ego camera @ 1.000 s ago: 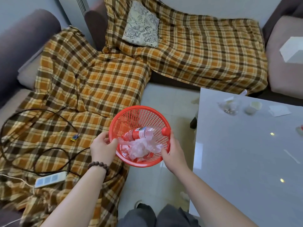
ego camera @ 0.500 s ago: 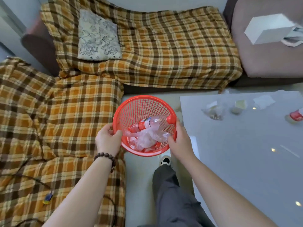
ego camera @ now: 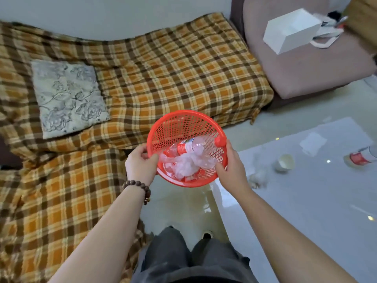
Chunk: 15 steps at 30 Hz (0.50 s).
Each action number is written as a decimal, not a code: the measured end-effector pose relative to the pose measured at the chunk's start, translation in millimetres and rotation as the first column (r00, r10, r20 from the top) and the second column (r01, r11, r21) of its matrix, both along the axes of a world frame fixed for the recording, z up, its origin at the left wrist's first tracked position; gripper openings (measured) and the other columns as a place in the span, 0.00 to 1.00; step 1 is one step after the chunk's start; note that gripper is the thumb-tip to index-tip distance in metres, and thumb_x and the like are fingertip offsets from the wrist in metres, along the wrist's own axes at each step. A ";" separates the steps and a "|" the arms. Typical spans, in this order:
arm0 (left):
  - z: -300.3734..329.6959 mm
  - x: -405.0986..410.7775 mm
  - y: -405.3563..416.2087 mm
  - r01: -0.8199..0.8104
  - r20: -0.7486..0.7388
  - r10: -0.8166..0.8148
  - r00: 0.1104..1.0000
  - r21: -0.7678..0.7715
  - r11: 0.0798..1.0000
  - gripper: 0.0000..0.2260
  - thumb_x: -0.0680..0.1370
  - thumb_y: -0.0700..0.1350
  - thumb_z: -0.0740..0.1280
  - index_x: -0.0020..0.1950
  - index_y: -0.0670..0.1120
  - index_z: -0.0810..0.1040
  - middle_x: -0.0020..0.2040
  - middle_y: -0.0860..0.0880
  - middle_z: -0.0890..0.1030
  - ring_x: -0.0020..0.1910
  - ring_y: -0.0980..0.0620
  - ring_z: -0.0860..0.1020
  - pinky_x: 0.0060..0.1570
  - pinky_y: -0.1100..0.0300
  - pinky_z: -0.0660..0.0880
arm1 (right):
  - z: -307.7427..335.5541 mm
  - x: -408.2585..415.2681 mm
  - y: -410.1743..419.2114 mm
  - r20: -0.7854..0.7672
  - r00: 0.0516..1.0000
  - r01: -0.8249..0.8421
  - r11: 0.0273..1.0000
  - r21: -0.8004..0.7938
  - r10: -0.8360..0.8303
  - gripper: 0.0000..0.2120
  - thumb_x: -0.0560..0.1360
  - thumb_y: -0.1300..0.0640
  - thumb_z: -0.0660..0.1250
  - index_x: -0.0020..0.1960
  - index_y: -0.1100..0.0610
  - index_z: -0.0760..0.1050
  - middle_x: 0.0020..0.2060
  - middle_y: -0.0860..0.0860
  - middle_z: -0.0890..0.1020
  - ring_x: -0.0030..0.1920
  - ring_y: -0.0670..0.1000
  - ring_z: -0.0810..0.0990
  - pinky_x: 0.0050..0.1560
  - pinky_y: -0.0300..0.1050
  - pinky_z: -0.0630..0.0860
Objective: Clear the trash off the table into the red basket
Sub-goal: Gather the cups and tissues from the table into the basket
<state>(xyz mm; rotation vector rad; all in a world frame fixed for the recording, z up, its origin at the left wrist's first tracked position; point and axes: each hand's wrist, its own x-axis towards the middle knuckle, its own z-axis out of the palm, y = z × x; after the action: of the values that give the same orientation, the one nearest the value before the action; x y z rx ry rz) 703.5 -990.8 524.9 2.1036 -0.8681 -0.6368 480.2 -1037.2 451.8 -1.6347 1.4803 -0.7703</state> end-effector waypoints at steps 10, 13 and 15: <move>-12.9 12.6 -181.4 0.330 -0.062 -0.328 0.943 0.021 0.944 0.14 0.71 0.39 0.68 0.35 0.59 0.75 0.31 0.53 0.80 0.32 0.51 0.79 0.31 0.65 0.75 | -9.5 7.1 -103.8 -0.027 0.947 0.321 0.947 -0.005 -0.321 0.36 0.74 0.61 0.63 0.76 0.49 0.50 0.65 0.54 0.71 0.62 0.52 0.72 0.57 0.40 0.68; -14.2 17.9 -245.5 0.464 -0.042 -0.463 0.885 0.015 0.886 0.13 0.71 0.39 0.68 0.34 0.58 0.76 0.28 0.56 0.80 0.29 0.59 0.79 0.31 0.68 0.75 | -8.2 16.3 -138.5 -0.035 0.894 0.447 0.895 -0.004 -0.447 0.36 0.74 0.62 0.63 0.76 0.48 0.50 0.64 0.54 0.71 0.58 0.54 0.75 0.56 0.43 0.70; -12.2 22.2 -287.7 0.539 -0.044 -0.538 0.842 0.035 0.841 0.09 0.70 0.40 0.68 0.36 0.55 0.77 0.32 0.52 0.82 0.32 0.54 0.82 0.37 0.60 0.80 | -4.6 27.0 -160.5 -0.031 0.852 0.523 0.852 -0.011 -0.523 0.37 0.73 0.62 0.63 0.76 0.49 0.50 0.63 0.55 0.71 0.57 0.55 0.75 0.56 0.43 0.70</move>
<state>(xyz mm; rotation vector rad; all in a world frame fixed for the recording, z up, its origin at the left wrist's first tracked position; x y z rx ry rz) 725.7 -1278.5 512.8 1.8746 -1.4618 -0.9832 507.3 -1197.7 447.2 -1.2476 1.9848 -1.0396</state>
